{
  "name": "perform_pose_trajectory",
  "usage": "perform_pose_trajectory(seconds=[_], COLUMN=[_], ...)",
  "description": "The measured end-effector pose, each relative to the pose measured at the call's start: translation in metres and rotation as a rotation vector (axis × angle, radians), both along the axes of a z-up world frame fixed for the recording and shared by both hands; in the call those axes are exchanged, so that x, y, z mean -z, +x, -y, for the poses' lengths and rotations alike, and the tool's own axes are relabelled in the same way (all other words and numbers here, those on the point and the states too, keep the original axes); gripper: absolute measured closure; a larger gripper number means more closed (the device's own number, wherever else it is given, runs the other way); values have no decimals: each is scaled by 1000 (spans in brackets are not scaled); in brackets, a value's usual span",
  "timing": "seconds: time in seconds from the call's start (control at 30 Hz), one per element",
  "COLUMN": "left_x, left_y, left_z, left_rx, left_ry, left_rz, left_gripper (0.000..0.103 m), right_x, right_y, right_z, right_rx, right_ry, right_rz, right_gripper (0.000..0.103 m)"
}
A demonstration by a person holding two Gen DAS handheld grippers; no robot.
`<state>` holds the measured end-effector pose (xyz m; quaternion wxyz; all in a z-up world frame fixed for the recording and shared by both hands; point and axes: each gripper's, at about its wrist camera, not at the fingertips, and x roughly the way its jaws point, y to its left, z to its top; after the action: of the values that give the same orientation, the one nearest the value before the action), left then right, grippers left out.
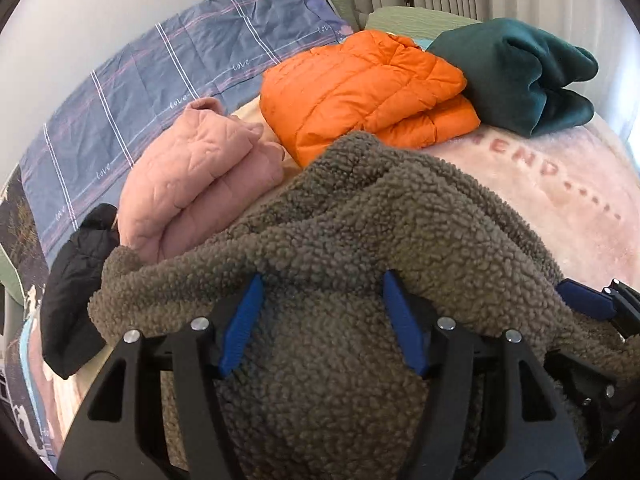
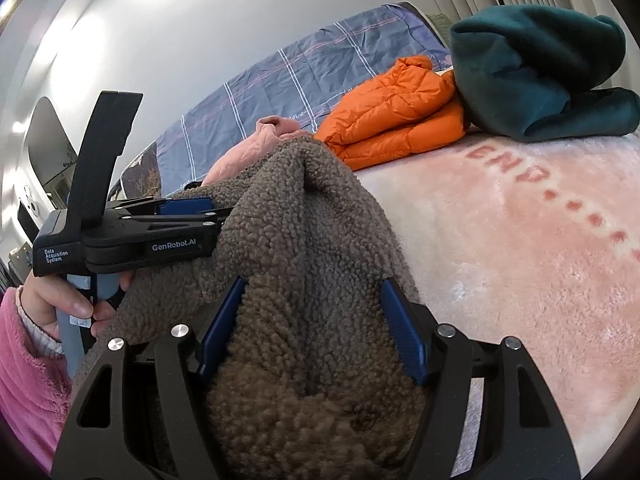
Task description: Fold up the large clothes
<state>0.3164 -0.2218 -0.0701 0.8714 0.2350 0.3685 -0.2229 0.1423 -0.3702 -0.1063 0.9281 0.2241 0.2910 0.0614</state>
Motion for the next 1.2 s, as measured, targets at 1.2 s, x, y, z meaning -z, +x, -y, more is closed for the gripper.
perform_pose_trajectory(seconds=[1.2], left_x=[0], left_y=[-6], left_z=[4], left_rx=[-5], left_ry=[31], left_rz=[42], left_gripper=[39], right_x=[-22], right_y=[-52], right_z=[28], right_rx=[44], right_ry=[109], right_rz=[-8], right_gripper=[22])
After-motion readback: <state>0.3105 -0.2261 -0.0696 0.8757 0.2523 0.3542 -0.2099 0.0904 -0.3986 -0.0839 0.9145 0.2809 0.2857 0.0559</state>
